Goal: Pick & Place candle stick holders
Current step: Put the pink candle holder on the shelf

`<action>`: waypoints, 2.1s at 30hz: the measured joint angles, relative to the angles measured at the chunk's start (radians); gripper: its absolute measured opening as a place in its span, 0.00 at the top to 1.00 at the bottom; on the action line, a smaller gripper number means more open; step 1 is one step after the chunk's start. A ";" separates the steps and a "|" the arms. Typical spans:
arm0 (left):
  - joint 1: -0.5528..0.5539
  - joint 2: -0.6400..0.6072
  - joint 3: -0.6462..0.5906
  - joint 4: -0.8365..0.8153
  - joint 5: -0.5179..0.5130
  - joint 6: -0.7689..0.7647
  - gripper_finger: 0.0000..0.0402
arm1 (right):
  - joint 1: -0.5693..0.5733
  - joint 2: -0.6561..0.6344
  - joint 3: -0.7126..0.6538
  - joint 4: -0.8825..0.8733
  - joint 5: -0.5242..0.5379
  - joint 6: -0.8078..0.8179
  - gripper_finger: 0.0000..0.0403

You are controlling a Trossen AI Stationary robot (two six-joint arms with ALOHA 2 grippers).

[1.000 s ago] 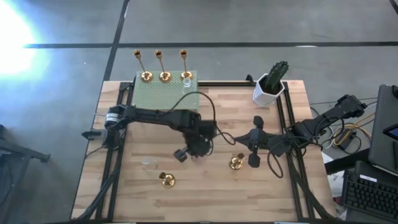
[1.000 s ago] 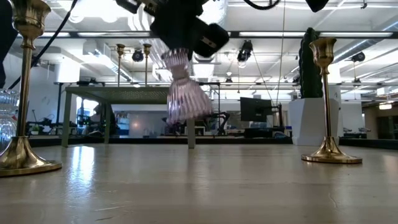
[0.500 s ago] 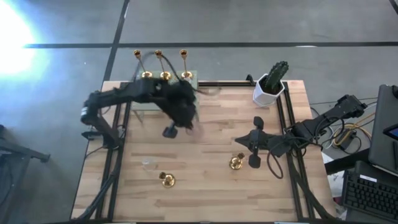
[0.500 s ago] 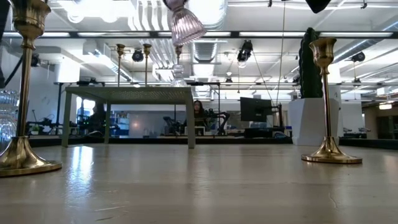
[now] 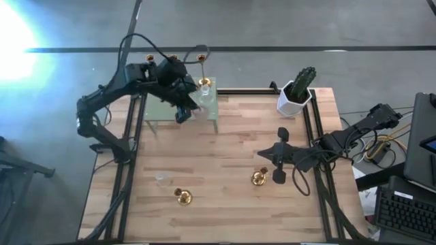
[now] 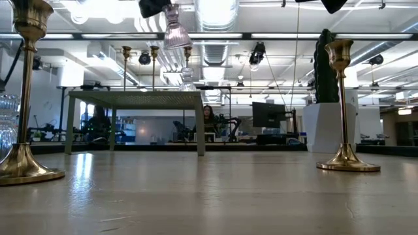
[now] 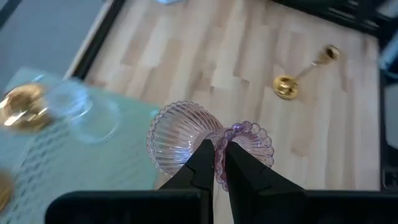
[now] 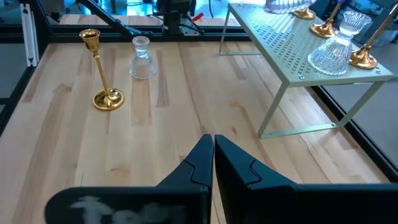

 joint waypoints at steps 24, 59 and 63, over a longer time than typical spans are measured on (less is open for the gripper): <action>0.295 0.015 0.000 -0.056 -0.071 -0.410 0.94 | 0.000 0.000 0.000 -0.110 0.002 -0.020 0.98; 0.419 -0.048 -0.355 0.142 -0.046 -0.467 0.94 | 0.000 0.000 0.000 -0.212 -0.001 0.102 0.98; 0.461 -0.110 -0.448 0.226 -0.006 -0.482 0.94 | 0.000 0.000 0.000 -0.211 -0.001 0.101 0.98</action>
